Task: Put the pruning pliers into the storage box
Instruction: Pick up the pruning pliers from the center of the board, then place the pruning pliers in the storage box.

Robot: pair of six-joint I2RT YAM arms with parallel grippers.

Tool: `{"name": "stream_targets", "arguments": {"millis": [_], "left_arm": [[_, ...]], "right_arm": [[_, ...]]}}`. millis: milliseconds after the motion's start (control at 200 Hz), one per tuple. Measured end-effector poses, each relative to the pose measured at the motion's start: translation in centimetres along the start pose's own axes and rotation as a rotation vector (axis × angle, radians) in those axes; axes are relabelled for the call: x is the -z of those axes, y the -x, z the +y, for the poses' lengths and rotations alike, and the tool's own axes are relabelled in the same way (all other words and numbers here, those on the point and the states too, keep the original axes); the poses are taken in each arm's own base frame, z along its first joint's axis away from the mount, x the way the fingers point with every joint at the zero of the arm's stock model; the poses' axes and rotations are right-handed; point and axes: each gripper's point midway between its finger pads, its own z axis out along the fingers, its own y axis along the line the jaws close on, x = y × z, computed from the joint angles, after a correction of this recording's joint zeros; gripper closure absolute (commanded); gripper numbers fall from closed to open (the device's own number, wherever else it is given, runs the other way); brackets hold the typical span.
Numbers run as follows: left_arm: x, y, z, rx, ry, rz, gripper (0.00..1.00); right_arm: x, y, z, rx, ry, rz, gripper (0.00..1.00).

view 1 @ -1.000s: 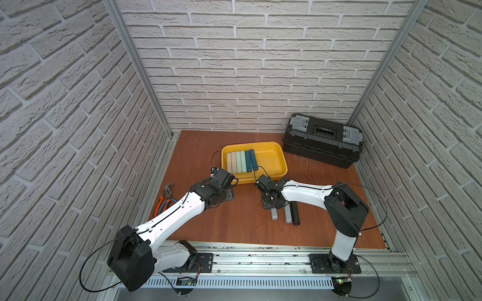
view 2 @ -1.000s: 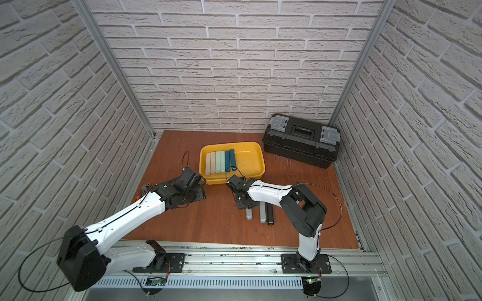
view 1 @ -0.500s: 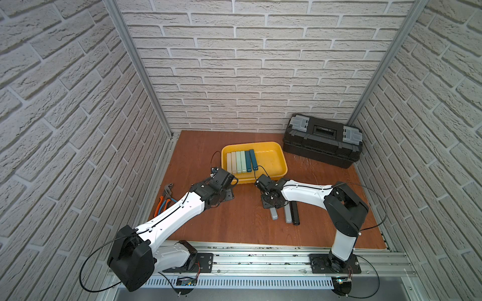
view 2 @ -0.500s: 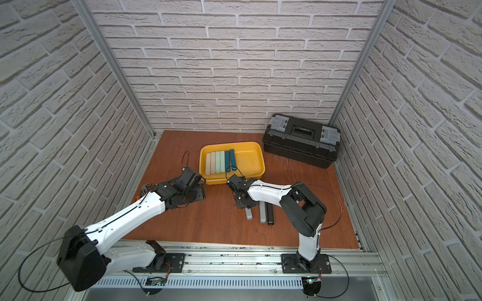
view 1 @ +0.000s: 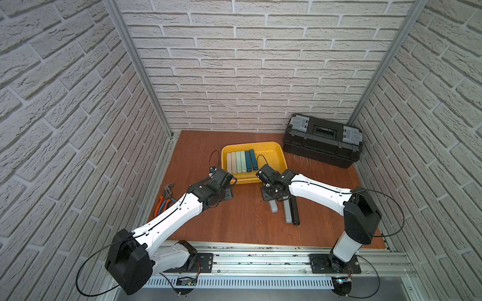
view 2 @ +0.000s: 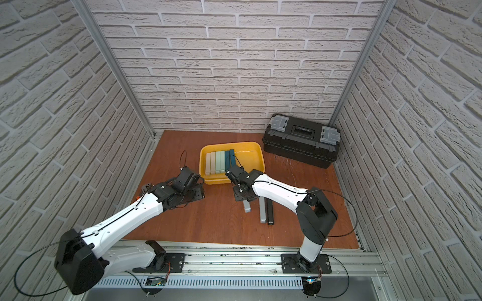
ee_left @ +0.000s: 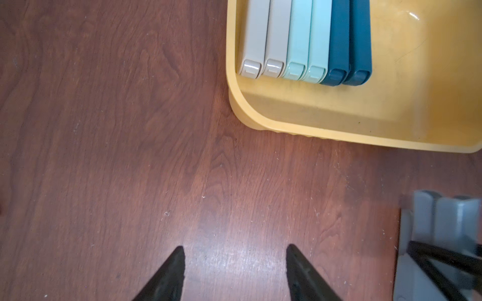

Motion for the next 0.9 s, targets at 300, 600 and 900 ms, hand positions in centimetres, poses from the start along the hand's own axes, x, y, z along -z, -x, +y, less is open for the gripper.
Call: {"name": "stream_targets", "arguments": {"millis": [300,600,900], "left_arm": [[0.1,0.1,0.0,0.002,-0.003,-0.004,0.38],[0.0,0.4,0.3,0.016,0.004,-0.006,0.38],[-1.1,-0.3,0.4,0.027,0.022,0.035,0.38]], "right_arm": [[3.9,10.2,1.1,0.018,0.057,-0.176,0.85],[-0.9,17.7,-0.2,0.018,0.034,-0.207,0.85],[-6.8,20.1,-3.2,-0.014,0.003,-0.162,0.85]]}}
